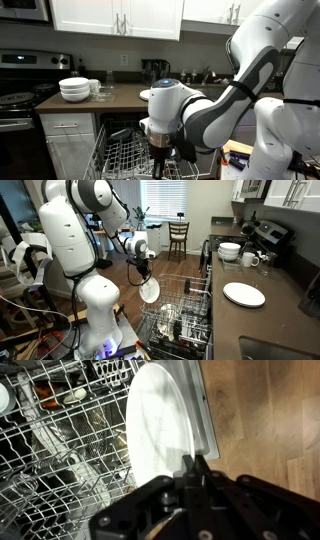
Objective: Put one white plate inside the dishwasher
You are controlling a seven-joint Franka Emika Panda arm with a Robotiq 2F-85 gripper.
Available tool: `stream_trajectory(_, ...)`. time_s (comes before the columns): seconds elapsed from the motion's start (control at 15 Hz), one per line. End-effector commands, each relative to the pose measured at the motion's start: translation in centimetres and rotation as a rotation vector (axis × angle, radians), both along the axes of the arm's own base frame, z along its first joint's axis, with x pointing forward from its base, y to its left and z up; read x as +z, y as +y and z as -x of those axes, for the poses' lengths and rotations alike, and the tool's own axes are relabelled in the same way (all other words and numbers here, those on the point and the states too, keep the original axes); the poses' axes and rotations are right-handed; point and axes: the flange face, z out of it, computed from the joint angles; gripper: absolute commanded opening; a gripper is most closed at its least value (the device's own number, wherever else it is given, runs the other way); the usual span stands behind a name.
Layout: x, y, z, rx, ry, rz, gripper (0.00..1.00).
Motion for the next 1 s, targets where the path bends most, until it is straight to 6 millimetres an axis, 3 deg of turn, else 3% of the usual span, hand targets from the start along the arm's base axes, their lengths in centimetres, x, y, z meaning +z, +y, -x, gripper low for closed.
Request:
stream_trajectory(0.0,0.6,-0.7,-0.4,-0.008,-0.004,-0.004,0.01)
stream_trajectory(0.33,1.4,-2.1,-1.7,0.014,0.022,-0.009,0.01)
stream_trajectory(0.93,2.9,-3.2,-5.5,0.300,0.200,-0.042,0.01)
